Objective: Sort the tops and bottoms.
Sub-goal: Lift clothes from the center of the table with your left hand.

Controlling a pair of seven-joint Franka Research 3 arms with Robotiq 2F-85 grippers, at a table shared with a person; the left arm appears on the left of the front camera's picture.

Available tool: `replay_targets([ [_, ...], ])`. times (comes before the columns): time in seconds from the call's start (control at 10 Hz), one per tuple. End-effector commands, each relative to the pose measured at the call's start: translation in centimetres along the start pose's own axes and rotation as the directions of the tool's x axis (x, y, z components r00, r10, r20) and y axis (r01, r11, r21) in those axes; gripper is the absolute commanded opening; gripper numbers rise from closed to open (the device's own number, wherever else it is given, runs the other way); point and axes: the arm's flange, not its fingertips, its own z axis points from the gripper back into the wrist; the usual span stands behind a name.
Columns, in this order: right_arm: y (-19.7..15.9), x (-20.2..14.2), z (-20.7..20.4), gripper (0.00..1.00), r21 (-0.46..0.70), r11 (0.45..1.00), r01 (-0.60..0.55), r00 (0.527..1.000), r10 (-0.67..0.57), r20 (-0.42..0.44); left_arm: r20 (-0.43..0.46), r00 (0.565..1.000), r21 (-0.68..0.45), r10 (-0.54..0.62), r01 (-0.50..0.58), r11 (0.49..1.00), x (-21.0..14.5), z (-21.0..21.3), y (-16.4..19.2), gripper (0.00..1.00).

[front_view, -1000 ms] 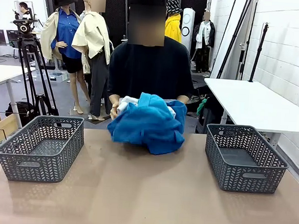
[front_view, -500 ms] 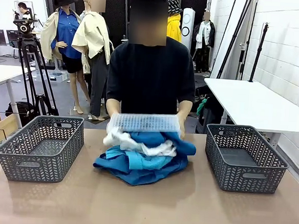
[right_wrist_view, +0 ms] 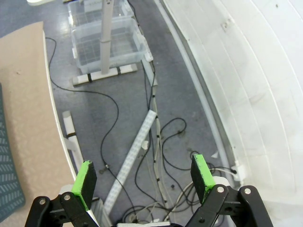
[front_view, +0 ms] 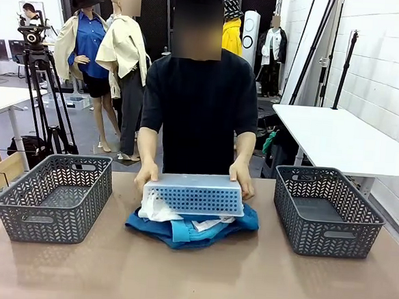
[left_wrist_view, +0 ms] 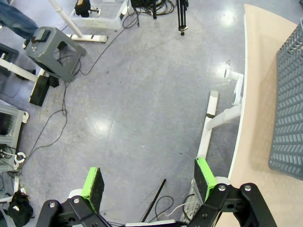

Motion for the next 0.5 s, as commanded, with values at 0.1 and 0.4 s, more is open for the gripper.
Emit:
replay_targets([
  [0.1,0.09,0.15,-0.17,1.0,0.003,1.0,-0.002,1.0,0.002,0.0,-0.004,1.0,0.004,-0.009,0.009,1.0,-0.13,0.12,0.11,1.0],
  [0.4,0.09,0.15,-0.17,1.0,0.003,1.0,-0.002,1.0,0.002,0.0,-0.004,1.0,0.004,-0.009,0.009,1.0,-0.13,0.12,0.11,1.0],
])
